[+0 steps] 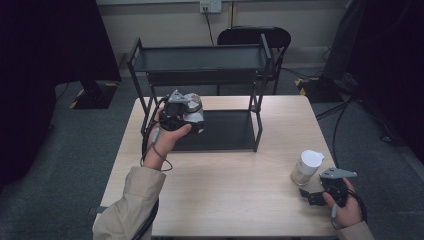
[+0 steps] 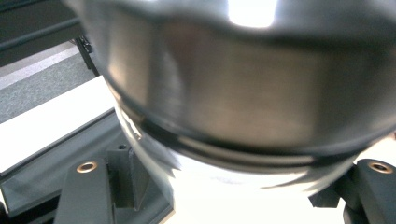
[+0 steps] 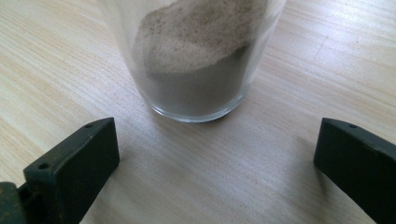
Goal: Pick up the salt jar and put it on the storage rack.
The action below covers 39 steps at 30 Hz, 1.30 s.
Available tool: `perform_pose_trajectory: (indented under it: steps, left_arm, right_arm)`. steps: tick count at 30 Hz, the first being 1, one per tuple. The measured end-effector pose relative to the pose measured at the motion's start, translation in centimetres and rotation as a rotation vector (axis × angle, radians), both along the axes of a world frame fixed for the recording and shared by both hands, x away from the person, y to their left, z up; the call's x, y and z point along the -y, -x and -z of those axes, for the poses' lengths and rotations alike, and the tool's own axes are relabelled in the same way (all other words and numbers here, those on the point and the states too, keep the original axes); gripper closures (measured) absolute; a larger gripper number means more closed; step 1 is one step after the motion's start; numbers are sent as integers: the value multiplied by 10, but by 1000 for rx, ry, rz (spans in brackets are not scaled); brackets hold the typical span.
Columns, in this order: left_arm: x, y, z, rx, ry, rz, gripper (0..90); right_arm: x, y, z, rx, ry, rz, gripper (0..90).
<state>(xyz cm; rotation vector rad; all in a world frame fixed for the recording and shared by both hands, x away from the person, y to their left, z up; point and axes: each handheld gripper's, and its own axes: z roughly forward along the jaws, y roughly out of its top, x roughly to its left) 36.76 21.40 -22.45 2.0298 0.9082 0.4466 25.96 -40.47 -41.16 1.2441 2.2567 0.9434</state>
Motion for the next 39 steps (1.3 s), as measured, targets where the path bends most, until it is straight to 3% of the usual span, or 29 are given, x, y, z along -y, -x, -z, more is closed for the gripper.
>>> perform_pose_trajectory:
  steps: [26,33,39]
  left_arm:
    - [12,-13,-42,19,-13,27,309]
    - [12,-18,-51,15,1,23,309]
    - [17,-23,-59,19,-17,9,309]
  right_arm:
    - [0,0,0,1,0,0,0]
    - [0,0,0,0,-1,0,0]
    - [0,0,0,1,0,0,0]
